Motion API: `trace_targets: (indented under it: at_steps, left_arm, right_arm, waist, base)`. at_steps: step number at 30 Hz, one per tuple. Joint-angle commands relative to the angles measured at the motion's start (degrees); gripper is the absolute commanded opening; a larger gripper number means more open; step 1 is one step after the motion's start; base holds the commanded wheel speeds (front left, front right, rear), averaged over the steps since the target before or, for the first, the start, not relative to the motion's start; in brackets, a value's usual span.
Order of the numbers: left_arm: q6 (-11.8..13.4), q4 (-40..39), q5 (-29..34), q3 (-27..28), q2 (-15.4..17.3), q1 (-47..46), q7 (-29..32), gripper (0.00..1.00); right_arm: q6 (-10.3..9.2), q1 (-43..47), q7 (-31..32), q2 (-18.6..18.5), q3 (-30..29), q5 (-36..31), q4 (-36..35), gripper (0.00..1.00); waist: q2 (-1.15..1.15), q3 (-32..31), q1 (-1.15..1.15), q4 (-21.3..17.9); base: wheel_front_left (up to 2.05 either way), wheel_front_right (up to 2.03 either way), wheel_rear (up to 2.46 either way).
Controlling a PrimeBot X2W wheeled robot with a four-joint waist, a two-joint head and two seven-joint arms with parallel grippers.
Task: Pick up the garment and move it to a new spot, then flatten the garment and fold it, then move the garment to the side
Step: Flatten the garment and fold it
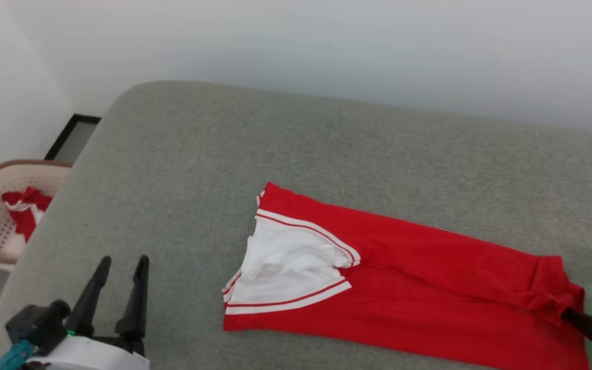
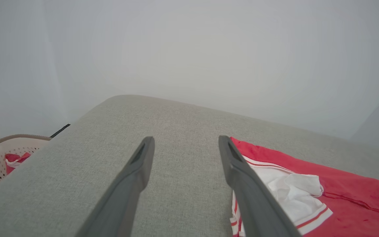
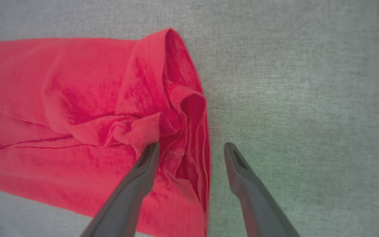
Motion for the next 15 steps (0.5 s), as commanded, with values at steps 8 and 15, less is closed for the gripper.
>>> trace_targets:
  at_steps: [8, 15]
  left_arm:
    - [-2.4, 0.7, 3.0, 3.2, -4.4, -0.2, 0.0, 1.0]
    - [-3.1, 0.3, 4.0, 5.0, -6.5, -0.1, 0.0, 1.0]
  right_arm:
    - [0.0, -4.2, 1.0, 1.6, 2.5, 1.4, 7.5, 1.0]
    - [0.03, -5.8, 2.4, 1.6, 7.5, 3.2, 12.8, 0.0]
  waist:
    - [0.0, 2.4, 0.0, 2.6]
    - [0.0, 3.3, 0.0, 3.2]
  base:
    - [0.0, 0.0, 0.0]
    - [0.0, 0.0, 0.0]
